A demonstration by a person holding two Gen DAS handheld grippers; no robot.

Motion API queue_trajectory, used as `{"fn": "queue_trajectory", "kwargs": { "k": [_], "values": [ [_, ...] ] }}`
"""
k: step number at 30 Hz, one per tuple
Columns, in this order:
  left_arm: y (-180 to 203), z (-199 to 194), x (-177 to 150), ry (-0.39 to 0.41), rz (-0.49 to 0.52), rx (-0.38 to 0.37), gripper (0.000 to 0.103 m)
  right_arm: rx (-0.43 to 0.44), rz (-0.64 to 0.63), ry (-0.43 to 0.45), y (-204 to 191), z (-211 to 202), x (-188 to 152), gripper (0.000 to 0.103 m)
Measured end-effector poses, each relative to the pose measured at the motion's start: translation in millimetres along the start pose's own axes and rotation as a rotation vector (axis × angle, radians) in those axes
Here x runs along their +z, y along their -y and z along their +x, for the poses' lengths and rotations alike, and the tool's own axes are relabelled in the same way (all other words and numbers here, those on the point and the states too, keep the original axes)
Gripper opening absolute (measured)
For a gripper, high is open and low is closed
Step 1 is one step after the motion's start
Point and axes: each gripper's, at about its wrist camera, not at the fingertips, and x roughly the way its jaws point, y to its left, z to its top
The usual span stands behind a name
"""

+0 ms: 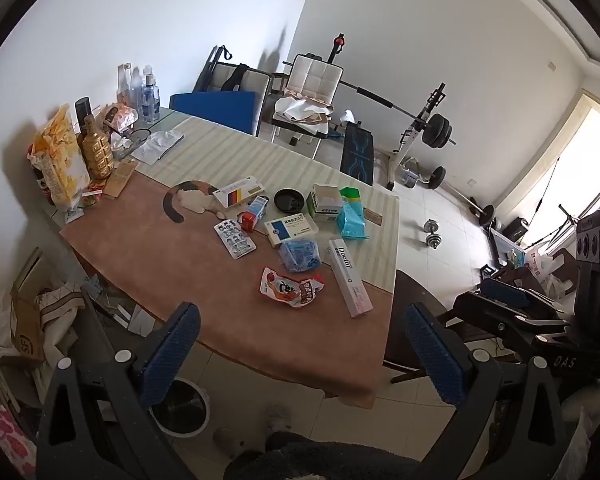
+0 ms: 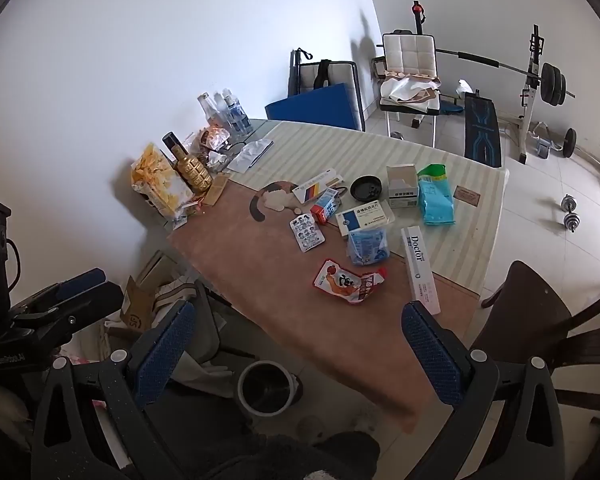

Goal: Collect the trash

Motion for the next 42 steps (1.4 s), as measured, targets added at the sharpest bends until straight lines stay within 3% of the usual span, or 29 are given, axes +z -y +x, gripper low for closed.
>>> {"fn": "queue_trajectory", "kwargs": {
  "k": [42],
  "values": [
    [2, 5, 5, -0.002, 0.002, 0.000, 0.103, 0.006, -0.013, 0.011, -23, -22, 13, 0.103]
  ]
}}
